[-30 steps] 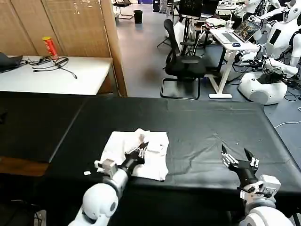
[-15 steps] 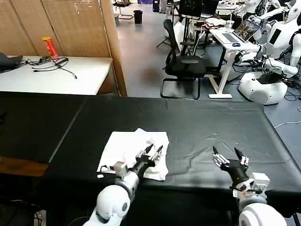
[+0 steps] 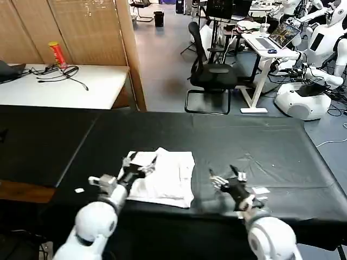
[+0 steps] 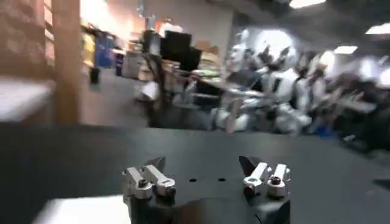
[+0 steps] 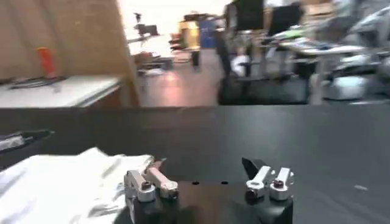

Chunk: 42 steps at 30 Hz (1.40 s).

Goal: Fold and organize the clothes.

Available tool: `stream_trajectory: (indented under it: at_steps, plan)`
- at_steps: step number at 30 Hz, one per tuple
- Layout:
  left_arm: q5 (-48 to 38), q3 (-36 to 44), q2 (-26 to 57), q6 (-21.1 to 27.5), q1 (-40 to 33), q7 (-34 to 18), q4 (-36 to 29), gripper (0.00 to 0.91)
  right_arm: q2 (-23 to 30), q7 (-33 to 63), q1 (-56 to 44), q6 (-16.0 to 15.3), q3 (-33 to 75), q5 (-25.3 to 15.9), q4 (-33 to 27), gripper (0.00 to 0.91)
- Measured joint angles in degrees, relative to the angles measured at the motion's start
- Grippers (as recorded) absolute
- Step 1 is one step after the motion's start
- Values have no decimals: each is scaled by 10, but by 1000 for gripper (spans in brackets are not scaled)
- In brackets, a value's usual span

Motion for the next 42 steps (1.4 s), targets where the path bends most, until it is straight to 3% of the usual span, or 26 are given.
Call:
stream_trajectory:
  at_steps: [8,10,11,15,17,21,25,26,27,28,42]
  plan:
    - [32,-44,-2,-7,42,-4,-12,878,25,6,58,22,-91,-29,-76,848]
    - [36,-51,-4,-9,51,-6,-14,878,32,6,67,25,-101,-30,-92,566]
    - [38,-55,-5,-10,54,-7,-14,878,36,6,69,26,-104,-31,-100,517]
    - [41,-70,-11,-15,71,-9,-18,878,49,3,75,35,-112,-31,-129,137]
    - [41,-77,-14,-16,79,-10,-20,878,55,1,75,40,-115,-31,-144,59]
    - [40,-90,-16,-22,92,-10,-22,878,63,1,70,47,-113,-36,-152,20]
    - [35,-104,-19,-32,99,-10,-14,878,65,3,56,47,-102,-35,-139,29]
    - [34,-107,-20,-36,98,-9,-12,878,65,3,52,47,-99,-35,-133,176]
    - [32,-109,-20,-39,98,-8,-8,878,65,4,46,45,-95,-35,-127,790]
    - [29,-112,-21,-45,96,-6,-2,878,65,6,41,44,-93,-34,-122,878]
    - [-91,-120,-43,-71,80,40,63,878,66,14,-25,43,-26,-33,-24,878]
